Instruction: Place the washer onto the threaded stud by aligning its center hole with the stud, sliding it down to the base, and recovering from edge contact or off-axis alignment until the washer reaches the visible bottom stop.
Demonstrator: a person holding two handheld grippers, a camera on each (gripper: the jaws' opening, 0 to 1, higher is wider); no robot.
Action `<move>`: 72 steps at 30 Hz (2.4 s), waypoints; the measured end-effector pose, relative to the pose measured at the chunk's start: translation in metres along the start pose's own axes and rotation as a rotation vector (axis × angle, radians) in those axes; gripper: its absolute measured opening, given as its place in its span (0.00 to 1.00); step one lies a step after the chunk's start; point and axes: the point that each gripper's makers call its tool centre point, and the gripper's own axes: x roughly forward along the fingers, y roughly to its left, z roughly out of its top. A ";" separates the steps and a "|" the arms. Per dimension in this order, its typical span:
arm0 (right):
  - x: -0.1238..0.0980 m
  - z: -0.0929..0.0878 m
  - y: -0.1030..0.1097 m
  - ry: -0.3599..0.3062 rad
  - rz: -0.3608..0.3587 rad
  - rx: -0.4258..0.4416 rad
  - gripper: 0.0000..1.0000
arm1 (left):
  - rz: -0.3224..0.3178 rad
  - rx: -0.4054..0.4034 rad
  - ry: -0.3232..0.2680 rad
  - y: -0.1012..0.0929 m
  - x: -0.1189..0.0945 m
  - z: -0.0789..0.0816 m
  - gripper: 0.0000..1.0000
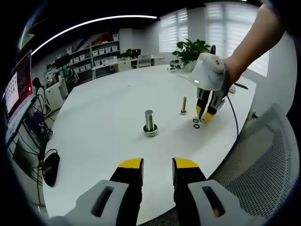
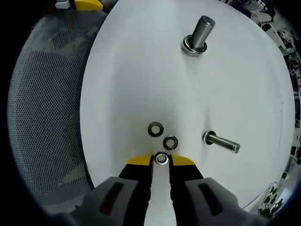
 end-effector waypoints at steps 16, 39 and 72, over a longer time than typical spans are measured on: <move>0.000 -0.002 -0.003 -0.080 -0.011 0.167 0.14 | 0.001 0.002 -0.008 0.000 -0.001 0.001 0.22; -0.019 0.000 -0.016 -0.232 0.013 0.352 0.02 | -0.002 0.002 -0.001 0.000 -0.001 0.000 0.22; -0.011 -0.043 -0.012 -0.280 -0.010 0.526 0.04 | -0.016 0.003 0.026 -0.003 0.002 -0.005 0.22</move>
